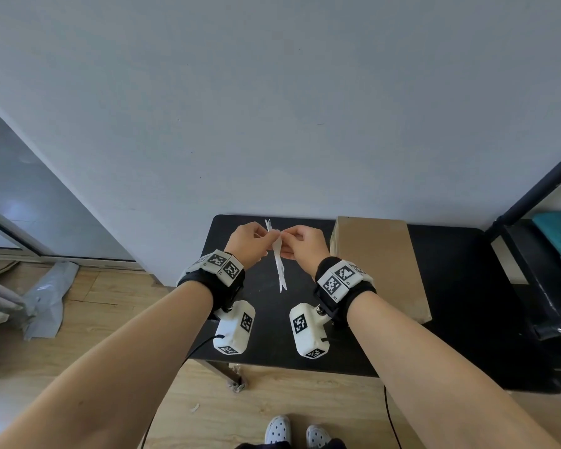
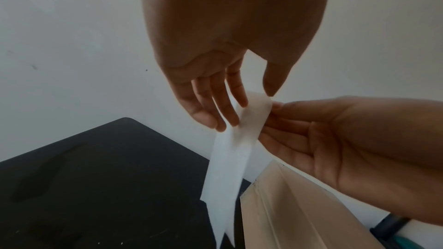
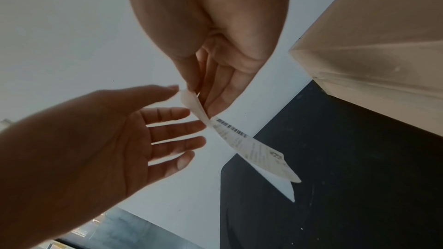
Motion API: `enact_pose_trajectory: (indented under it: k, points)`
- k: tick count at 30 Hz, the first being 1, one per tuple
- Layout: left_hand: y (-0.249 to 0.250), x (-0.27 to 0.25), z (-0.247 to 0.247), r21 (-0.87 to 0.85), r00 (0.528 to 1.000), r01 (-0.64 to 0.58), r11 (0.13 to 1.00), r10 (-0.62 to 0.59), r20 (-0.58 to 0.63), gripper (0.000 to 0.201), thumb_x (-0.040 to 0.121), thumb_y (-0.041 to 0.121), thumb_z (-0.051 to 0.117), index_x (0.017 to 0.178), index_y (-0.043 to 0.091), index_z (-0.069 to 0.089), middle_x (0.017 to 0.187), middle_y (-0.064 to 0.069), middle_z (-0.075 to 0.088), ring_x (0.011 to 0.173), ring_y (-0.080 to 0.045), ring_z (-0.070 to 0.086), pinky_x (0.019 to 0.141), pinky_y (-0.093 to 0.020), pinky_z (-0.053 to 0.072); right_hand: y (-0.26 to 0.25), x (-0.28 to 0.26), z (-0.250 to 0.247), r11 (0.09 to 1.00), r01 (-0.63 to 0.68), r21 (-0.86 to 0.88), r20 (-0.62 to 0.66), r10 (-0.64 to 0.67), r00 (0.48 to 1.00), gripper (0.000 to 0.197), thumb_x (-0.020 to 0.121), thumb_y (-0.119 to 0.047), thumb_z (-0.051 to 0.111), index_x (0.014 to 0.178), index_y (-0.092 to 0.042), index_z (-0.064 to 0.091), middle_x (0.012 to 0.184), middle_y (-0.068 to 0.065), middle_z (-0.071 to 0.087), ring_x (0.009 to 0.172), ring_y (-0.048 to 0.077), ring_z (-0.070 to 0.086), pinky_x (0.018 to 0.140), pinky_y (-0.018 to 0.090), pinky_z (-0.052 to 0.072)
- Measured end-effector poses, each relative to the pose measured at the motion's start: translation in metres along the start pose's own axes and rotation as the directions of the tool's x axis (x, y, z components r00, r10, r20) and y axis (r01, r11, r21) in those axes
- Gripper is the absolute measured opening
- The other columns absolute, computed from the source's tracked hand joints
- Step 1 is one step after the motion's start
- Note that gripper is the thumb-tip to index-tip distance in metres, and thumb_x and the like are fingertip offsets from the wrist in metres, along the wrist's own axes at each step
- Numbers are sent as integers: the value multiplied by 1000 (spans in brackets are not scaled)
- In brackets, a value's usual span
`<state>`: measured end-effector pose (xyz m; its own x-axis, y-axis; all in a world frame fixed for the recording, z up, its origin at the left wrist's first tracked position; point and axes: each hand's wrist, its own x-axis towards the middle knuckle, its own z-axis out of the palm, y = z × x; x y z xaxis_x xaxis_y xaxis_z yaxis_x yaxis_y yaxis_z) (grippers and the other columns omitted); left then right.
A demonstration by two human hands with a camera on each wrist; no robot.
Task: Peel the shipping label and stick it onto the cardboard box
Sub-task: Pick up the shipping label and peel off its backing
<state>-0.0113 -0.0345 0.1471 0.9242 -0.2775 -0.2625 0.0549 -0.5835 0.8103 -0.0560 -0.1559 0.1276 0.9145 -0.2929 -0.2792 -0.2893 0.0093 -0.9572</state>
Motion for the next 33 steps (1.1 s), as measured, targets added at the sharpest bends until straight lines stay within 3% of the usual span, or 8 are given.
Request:
enact_pose_trajectory:
  k: [3, 5, 11, 16, 20, 24, 29, 33]
  points:
    - [-3, 0, -2, 31, 1000, -24, 999, 23, 8, 13, 87, 21, 59, 75, 16, 58, 92, -16, 73, 81, -31, 69, 83, -46, 59, 1, 0, -1, 1000, -9, 23, 2, 9, 1000, 19, 94, -3, 50, 105, 8, 60, 109, 30, 65, 91, 30, 66, 82, 35, 58]
    - [-4, 0, -2, 32, 999, -31, 999, 30, 22, 13, 87, 21, 59, 75, 18, 58, 94, -18, 73, 81, -30, 69, 83, -48, 58, 2, 0, -1, 1000, -10, 16, 5, 10, 1000, 18, 94, -4, 51, 105, 7, 60, 108, 30, 66, 90, 29, 66, 80, 32, 58]
    - [-6, 5, 3, 32, 999, -43, 999, 42, 31, 19, 86, 35, 64, 75, 19, 59, 85, -12, 72, 87, -30, 71, 84, -47, 58, 5, 3, 2, 998, 1, -70, -17, -2, 1000, 18, 93, -8, 54, 102, 4, 64, 105, 27, 68, 94, 33, 68, 88, 40, 57]
    - [-11, 15, 1, 46, 998, -56, 997, 55, 14, 10, 91, 14, 55, 85, 8, 60, 82, -7, 66, 72, -22, 65, 86, -47, 57, 8, 9, -3, 998, -49, -37, -69, 46, 997, 21, 95, -6, 48, 109, 6, 59, 109, 25, 66, 94, 30, 67, 79, 32, 56]
    - [-18, 22, -2, 53, 999, -34, 998, 35, -22, 19, 88, 11, 57, 70, 15, 60, 76, -6, 68, 71, -21, 63, 84, -41, 57, 13, 21, -8, 997, -73, -18, -190, 68, 979, 18, 95, -7, 45, 105, 0, 58, 110, 25, 65, 95, 32, 67, 76, 33, 56]
    - [-27, 29, -5, 95, 999, 26, 995, -21, -49, 24, 83, 10, 62, 61, 19, 57, 62, 1, 63, 59, -15, 57, 70, -31, 52, 13, 28, -15, 996, -83, -19, -245, 76, 967, 14, 95, -8, 44, 100, -5, 56, 113, 28, 62, 102, 38, 65, 74, 33, 55]
    - [-39, 39, -9, 114, 997, 66, 991, -60, -58, 21, 81, 7, 65, 64, 18, 56, 57, 3, 62, 54, -10, 57, 54, -22, 45, 15, 37, -32, 994, -108, -22, -322, 96, 942, 13, 96, -9, 42, 99, -6, 54, 110, 27, 63, 101, 38, 65, 79, 37, 56]
    - [-52, 49, -7, 159, 993, 105, 982, -97, -60, 19, 78, 9, 65, 65, 20, 58, 61, 0, 64, 66, -17, 62, 63, -26, 50, 18, 44, -45, 991, -127, -45, -415, 97, 904, 12, 96, -9, 42, 94, -9, 54, 98, 22, 64, 87, 33, 66, 86, 50, 56]
